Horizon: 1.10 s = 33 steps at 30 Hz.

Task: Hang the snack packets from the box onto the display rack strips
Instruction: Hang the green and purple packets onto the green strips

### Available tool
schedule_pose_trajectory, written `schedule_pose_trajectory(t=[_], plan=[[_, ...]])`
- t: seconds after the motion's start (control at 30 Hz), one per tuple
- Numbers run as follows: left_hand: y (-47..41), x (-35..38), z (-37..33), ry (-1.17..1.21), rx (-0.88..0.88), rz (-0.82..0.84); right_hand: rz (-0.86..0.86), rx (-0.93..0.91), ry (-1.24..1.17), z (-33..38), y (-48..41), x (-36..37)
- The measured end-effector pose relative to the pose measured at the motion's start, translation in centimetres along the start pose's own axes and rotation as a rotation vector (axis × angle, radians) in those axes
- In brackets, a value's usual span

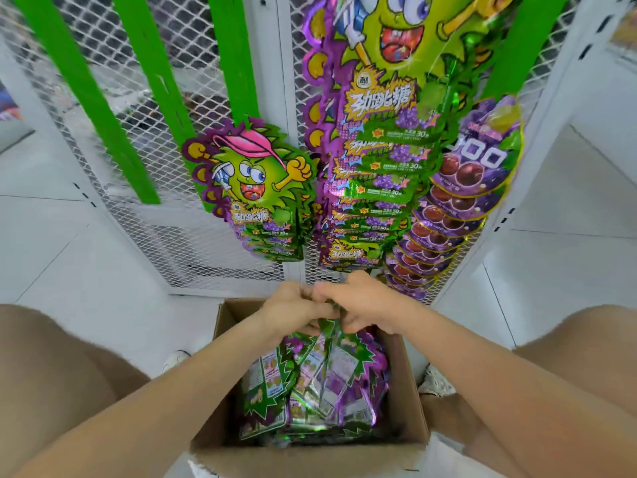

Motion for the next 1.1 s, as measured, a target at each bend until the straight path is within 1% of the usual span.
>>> schedule_pose_trajectory(t=[0.03,0.1,0.17,0.2,0.23,0.3,0.33,0.4,0.5,0.57,0.67,0.7,0.77,0.8,0.93,1.03,1.1], plan=[[1.0,-0.4,-0.9,0.008,0.03,-0.009,0.012,0.001,-0.071,-0.2,-0.1,0.1],[2.8,-0.9,-2.6,0.008,0.082,0.042,-0.01,-0.072,-0.055,0.2,0.0,-0.1],[4.3,-1.5,-4.4,-0.032,0.148,0.098,-0.098,-0.172,0.104,1.2,0.4,-1.2],[4.8,-2.1,-5.5,-0.071,0.21,0.07,-0.135,-0.23,0.215,2.2,1.2,-1.7],[5.2,-3.0,-6.9,-0.131,0.301,-0.003,-0.152,-0.291,0.314,3.3,1.9,-1.9],[6.2,-4.8,-9.9,-0.284,0.501,-0.236,-0.235,-0.416,0.508,5.7,3.9,-2.4],[6.9,-5.7,-11.6,-0.37,0.599,-0.361,-0.318,-0.459,0.567,6.9,5.0,-3.0],[8.8,-6.8,-15.5,-0.519,0.78,-0.55,-0.505,-0.563,0.569,9.8,7.6,-5.0],[12.1,-8.2,-22.4,-0.542,0.992,-0.672,-0.809,-0.732,0.589,14.6,12.5,-9.1],[14.6,-8.7,-27.5,-0.51,1.068,-0.713,-1.003,-0.836,0.522,17.6,16.0,-12.7],[16.1,-9.1,-34.6,-0.43,1.075,-0.668,-1.196,-0.972,0.333,21.6,20.7,-18.2],[16.2,-9.0,-36.8,-0.405,1.069,-0.64,-1.252,-1.003,0.304,22.9,21.8,-19.9],[16.1,-8.7,-40.8,-0.366,1.059,-0.603,-1.35,-0.994,0.308,25.3,22.9,-22.7],[15.9,-8.5,-42.5,-0.345,1.049,-0.582,-1.369,-0.971,0.304,26.2,22.9,-24.0],[14.3,-7.8,-47.4,-0.201,0.984,-0.495,-1.351,-0.898,0.22,28.9,22.5,-28.2],[13.3,-7.3,-49.4,-0.107,0.925,-0.449,-1.356,-0.877,0.192,30.0,22.6,-30.1],[12.9,-7.3,-50.2,-0.105,0.905,-0.451,-1.349,-0.895,0.158,30.7,22.8,-30.9]])
Point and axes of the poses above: each hand's wrist, its own y-axis away from the middle knuckle, its own x-axis out of the palm, z = x × y, the point moved 8 cm from there along -y, towards the middle knuckle, and after that the axes turned 3 degrees about -z, right-handed, at the moved point
